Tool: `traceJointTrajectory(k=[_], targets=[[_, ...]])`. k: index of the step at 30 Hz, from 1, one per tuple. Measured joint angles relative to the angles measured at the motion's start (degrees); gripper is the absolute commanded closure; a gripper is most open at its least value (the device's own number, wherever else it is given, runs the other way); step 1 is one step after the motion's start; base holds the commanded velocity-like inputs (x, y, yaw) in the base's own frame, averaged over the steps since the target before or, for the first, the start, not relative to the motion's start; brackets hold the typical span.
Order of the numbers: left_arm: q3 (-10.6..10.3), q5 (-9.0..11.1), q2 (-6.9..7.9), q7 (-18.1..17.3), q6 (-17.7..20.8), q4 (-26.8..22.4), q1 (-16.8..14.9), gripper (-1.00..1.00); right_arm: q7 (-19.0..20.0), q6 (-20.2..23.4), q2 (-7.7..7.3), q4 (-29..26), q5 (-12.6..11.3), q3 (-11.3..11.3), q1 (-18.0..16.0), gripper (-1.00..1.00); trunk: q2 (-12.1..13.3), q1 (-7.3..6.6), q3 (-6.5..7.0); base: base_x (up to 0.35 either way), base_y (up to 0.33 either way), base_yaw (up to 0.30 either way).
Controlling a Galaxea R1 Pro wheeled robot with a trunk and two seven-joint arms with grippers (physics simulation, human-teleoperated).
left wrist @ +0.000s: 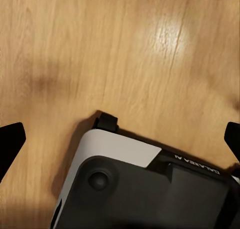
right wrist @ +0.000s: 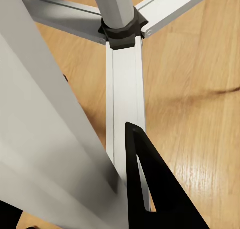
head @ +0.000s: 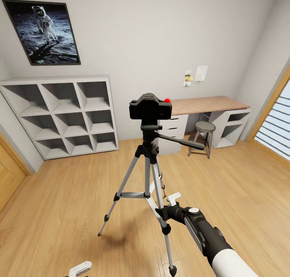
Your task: Attach the digital camera to the camera tripod in the bedroom.
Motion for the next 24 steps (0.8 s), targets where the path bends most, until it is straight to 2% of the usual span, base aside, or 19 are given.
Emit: traceJointTrajectory(k=[7, 20, 21, 22, 24], targets=[[-0.3, -0.1, -0.02, 0.1, -0.3, -0.2, 2.2, -1.00, 0.1, 0.0, 0.06, 0.0, 0.3, -0.1, 0.0, 1.00, 0.0, 0.00, 0.00, 0.000, 0.000, 0.000], [-0.3, 0.6, -0.09, 0.1, -0.3, -0.2, 2.3, -1.00, 0.3, -0.1, -0.01, 0.0, 0.3, -0.2, 0.0, 1.00, 0.0, 0.00, 0.00, 0.000, 0.000, 0.000], [-0.3, 0.6, -0.09, 0.1, -0.3, -0.2, 2.3, -1.00, 0.3, -0.1, -0.01, 0.0, 0.3, -0.1, 0.0, -1.00, 0.0, 0.00, 0.00, 0.000, 0.000, 0.000], [-0.3, 0.6, -0.09, 0.1, -0.3, -0.2, 2.3, -1.00, 0.0, -0.2, -0.04, 1.1, 1.4, -0.1, 0.0, -1.00, 0.0, 0.01, -0.01, 0.000, 0.000, 0.000], [-0.2, 0.6, -0.04, 0.2, -0.3, -0.2, 2.3, -1.00, 0.0, -0.2, -0.08, 1.1, 1.5, -0.1, 0.0, -1.00, 0.0, 0.01, 0.00, 0.000, 0.000, 0.000]])
